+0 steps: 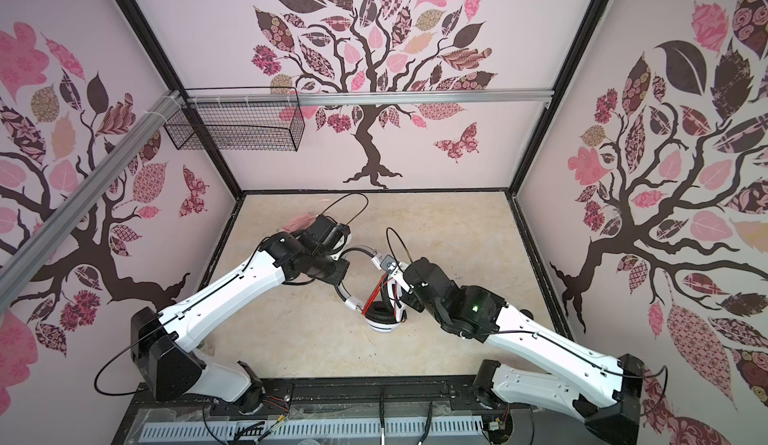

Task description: Wrap the headphones

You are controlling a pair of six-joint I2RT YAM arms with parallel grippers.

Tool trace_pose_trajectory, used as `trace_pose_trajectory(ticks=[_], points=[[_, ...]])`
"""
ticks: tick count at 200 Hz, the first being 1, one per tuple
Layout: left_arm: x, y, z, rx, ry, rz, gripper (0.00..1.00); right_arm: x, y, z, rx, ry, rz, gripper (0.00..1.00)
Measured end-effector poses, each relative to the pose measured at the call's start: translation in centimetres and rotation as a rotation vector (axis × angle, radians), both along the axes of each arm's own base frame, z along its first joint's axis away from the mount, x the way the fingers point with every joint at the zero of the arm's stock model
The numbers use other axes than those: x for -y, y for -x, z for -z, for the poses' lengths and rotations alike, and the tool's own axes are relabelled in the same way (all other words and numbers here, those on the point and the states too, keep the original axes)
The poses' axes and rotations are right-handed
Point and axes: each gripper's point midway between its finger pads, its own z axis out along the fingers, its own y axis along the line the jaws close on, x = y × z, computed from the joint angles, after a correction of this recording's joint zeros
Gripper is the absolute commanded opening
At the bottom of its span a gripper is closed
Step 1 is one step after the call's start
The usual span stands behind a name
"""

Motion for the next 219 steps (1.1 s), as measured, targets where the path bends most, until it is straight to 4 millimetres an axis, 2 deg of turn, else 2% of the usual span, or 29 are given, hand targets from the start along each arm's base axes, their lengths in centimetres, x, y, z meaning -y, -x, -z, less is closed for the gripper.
trace_pose_trajectory(ticks=[35, 69, 102, 140, 183, 219], points=[[0.3, 1.0, -0.2, -0.020, 0.035, 0.027, 0.00, -0.5, 0.1, 0.1, -0.019, -0.037, -0.009, 0.22], [0.3, 2.3, -2.0, -0.016, 0.101, 0.052, 0.00, -1.0, 0.1, 1.1, -0.053, -0.088, -0.014, 0.23], [-0.9, 3.4, -3.4, -0.028, 0.136, 0.034, 0.00, -1.0, -0.6, 2.5, -0.106, -0.162, 0.001, 0.25], [-3.0, 2.9, -5.0, -0.041, 0.222, -0.066, 0.00, -0.8, -1.0, 4.5, -0.199, -0.255, 0.010, 0.27], [-3.5, 3.2, -7.0, -0.040, 0.282, -0.110, 0.00, -3.0, -0.5, 4.9, -0.257, -0.354, -0.056, 0.30], [-3.8, 3.0, -9.5, -0.006, 0.305, -0.148, 0.00, -5.5, -0.7, 6.3, -0.331, -0.435, -0.106, 0.33]])
